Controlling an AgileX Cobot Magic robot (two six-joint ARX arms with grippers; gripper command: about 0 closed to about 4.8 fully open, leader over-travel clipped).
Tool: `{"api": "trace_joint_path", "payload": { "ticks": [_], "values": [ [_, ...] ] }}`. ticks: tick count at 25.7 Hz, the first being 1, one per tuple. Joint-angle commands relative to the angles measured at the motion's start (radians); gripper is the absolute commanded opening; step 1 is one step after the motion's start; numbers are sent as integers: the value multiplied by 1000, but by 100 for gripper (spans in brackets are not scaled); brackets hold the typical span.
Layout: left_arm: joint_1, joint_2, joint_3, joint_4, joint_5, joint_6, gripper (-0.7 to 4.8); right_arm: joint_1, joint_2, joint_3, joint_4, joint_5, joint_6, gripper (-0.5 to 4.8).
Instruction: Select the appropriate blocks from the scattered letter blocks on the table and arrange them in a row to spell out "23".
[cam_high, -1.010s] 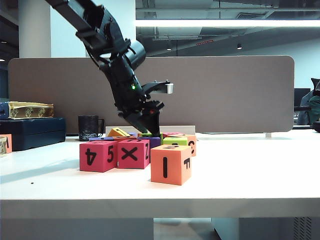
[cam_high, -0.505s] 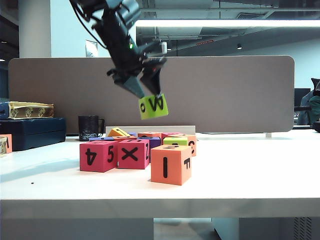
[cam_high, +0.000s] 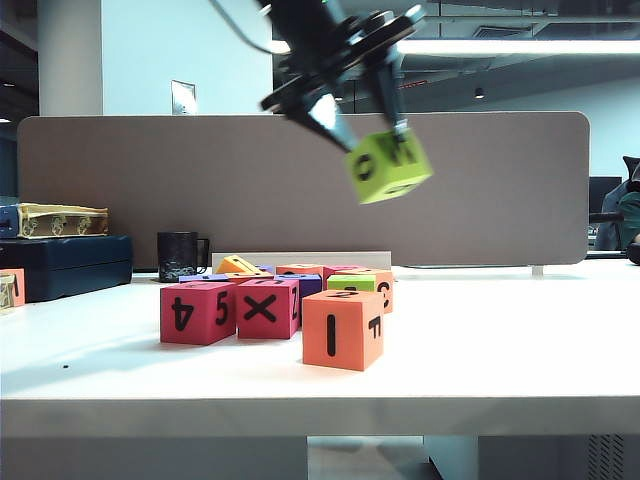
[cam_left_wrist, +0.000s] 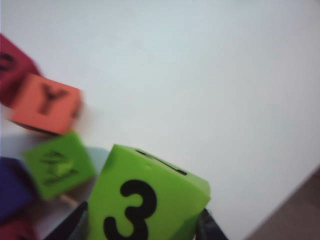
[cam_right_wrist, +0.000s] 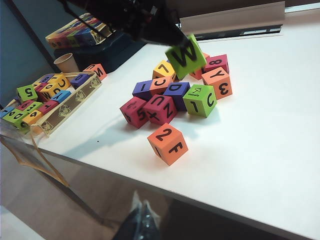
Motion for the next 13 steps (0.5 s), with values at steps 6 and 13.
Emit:
{"api": "trace_joint_path", "payload": {
  "ticks": [6,13],
  "values": [
    [-174,-1,-3,-145,-167,-153,241,0,-2,2,11,1,-3,-1],
    [-208,55,-3,-223,-222,-334,241,0,-2,2,13,1,-3,-1]
  ]
}}
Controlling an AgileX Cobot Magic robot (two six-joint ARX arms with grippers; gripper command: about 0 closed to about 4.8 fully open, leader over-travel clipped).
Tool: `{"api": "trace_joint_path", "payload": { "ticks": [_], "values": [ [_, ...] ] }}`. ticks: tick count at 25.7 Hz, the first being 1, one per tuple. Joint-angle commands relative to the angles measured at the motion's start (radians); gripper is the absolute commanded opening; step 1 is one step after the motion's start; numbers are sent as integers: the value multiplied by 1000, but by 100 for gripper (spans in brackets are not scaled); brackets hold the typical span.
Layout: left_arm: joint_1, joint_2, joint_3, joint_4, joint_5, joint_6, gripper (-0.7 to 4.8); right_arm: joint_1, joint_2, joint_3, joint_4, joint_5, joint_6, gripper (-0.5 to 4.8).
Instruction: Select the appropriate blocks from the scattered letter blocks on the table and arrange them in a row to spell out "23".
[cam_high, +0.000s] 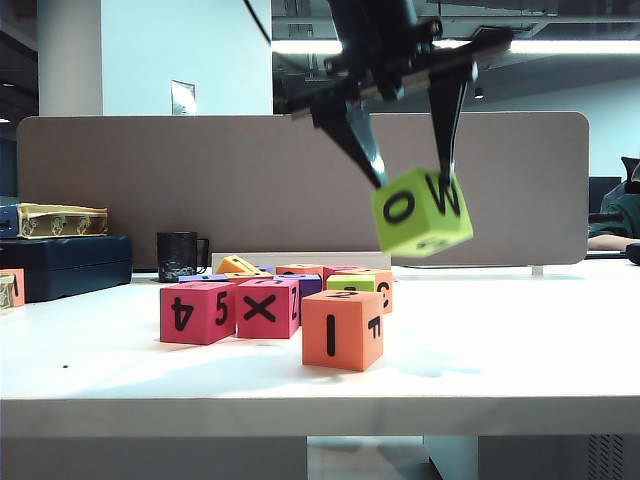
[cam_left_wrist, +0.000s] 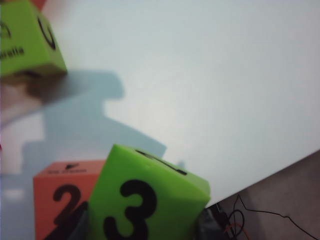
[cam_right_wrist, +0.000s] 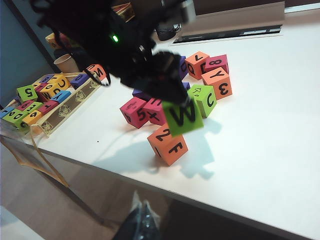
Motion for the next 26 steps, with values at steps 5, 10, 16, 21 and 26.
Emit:
{"api": "trace_joint_path", "payload": {
  "ticks": [5,10,16,21,26],
  "values": [
    [-19,58,1,6,-5,-118,241,0,-2,2,13,1,-3,-1],
    [-25,112,1,23,-5,-127,241,0,-2,2,13,0,-3,-1],
    [-31,149,1,1,-8,-147,241,0,-2,2,13,0,-3,-1],
    [-30,149,1,-33,-38,-146,241,0,-2,2,12,0,-3,-1],
    [-29,149,1,-54,-131,-147,241,0,-2,2,11,0,-3,-1]
  ]
}}
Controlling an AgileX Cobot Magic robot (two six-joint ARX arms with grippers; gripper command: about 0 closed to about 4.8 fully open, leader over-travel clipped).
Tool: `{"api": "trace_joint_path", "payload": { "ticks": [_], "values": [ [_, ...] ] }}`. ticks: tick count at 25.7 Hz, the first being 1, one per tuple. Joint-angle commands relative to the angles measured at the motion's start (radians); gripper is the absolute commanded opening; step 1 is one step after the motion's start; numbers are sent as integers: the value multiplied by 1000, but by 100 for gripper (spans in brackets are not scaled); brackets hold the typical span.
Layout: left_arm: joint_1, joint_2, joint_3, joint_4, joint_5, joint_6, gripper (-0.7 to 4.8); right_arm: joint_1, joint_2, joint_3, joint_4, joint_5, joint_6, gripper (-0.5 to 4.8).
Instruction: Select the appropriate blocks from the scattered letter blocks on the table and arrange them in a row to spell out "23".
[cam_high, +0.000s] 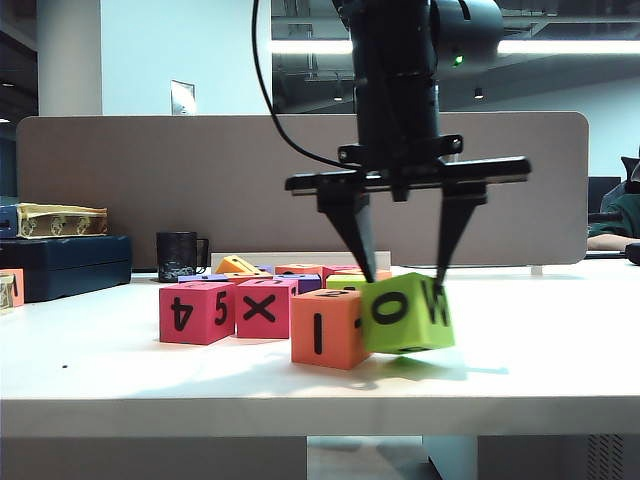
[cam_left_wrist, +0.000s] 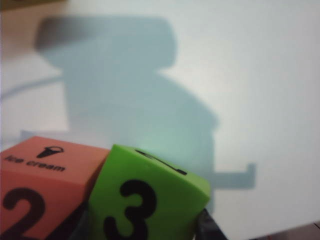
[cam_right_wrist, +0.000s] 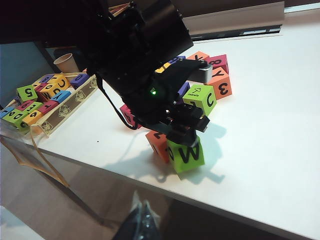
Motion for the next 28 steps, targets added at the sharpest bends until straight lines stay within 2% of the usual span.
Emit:
{"api": "trace_joint_path", "payload": {
  "ticks": [1,6,9,17,19,21,28],
  "values": [
    [0,-4,2,6,-51,-7,241,0,-2,2,11,0,-3,-1],
    [0,-4,2,27,-67,-11,241,0,-2,2,11,1,-3,-1],
    [0,-4,-3,35,-87,-40,241,0,-2,2,11,0,-3,-1],
    [0,-4,-27,40,-74,-62,249,0,-2,2,11,0,-3,-1],
    [-1,-4,-26,47,-47,-58,318,0,-2,2,11,0,-3,-1],
    [-1,-4,-26,46,-27,-58,348,0,-2,2,11,0,-3,-1],
    [-2,-8,-25,45,-26,-16,349,0,-2,2,11,0,-3,-1]
  ]
}}
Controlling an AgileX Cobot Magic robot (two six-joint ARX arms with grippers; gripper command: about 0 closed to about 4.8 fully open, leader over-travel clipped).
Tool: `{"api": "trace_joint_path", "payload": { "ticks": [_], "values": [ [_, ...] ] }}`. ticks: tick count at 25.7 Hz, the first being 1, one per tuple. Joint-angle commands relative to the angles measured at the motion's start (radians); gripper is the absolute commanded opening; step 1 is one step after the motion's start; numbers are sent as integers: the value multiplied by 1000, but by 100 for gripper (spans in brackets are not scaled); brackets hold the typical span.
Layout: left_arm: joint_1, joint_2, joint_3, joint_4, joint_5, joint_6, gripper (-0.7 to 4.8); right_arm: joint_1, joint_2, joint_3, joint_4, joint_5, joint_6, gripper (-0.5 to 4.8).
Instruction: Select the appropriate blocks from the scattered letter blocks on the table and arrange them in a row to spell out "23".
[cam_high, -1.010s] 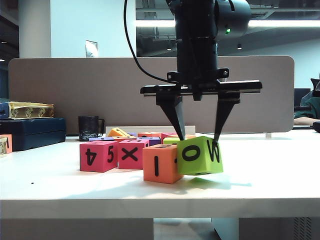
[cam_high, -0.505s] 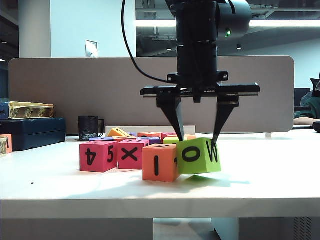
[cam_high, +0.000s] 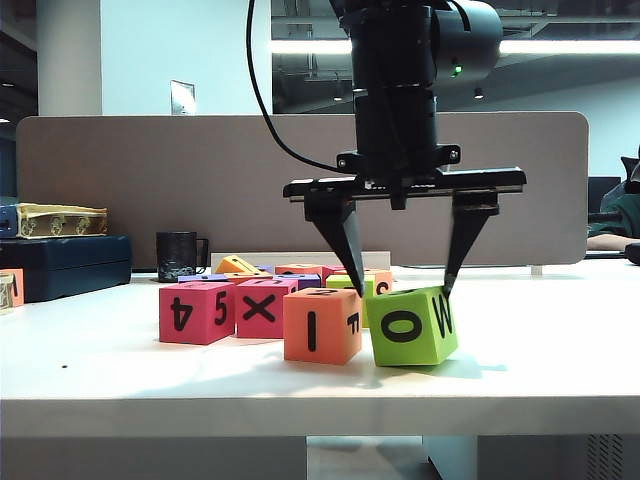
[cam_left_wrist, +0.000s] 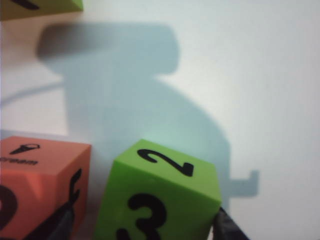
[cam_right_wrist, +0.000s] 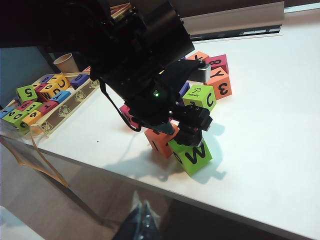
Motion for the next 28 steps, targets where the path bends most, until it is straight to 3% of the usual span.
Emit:
{"api": "trace_joint_path", "payload": {
  "ticks": [1,17,28],
  "values": [
    [-2,-11,1,2,0,34,348,0,-2,2,11,0,-3,-1],
    [-3,-20,-1,3,13,124,349,0,-2,2,11,1,-3,-1],
    [-33,-4,-1,23,38,268,350,0,-2,2,11,1,-3,-1]
  ]
}}
